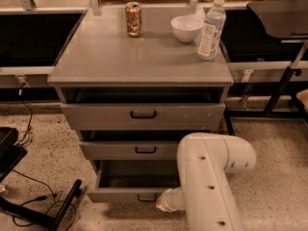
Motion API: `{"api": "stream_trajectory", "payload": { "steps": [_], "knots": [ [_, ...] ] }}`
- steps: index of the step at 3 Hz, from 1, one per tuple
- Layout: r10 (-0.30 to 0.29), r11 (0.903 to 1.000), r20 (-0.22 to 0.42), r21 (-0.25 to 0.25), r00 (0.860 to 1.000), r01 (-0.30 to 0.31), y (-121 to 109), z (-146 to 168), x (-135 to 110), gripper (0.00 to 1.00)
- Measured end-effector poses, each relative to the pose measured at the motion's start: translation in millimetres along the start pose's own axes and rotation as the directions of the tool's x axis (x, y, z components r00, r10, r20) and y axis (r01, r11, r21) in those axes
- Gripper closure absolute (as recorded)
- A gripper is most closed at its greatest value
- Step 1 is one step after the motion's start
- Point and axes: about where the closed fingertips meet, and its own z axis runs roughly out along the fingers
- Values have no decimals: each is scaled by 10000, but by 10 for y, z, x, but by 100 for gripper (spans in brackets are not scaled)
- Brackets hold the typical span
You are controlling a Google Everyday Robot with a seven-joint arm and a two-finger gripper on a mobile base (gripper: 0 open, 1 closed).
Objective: Close bottom drawer
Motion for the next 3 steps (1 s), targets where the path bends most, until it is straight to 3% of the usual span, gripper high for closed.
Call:
{"api": "stream_trajectory", "payload": {
  "steps": [1, 2, 3],
  "knots": [
    [-342, 9985, -55, 430, 9994, 344, -129, 35, 32, 100],
    [-899, 9909, 0, 1004, 9960, 894, -355, 80, -3, 100],
    [-903, 9908, 1, 1008, 9959, 898, -355, 79, -3, 100]
  ]
}}
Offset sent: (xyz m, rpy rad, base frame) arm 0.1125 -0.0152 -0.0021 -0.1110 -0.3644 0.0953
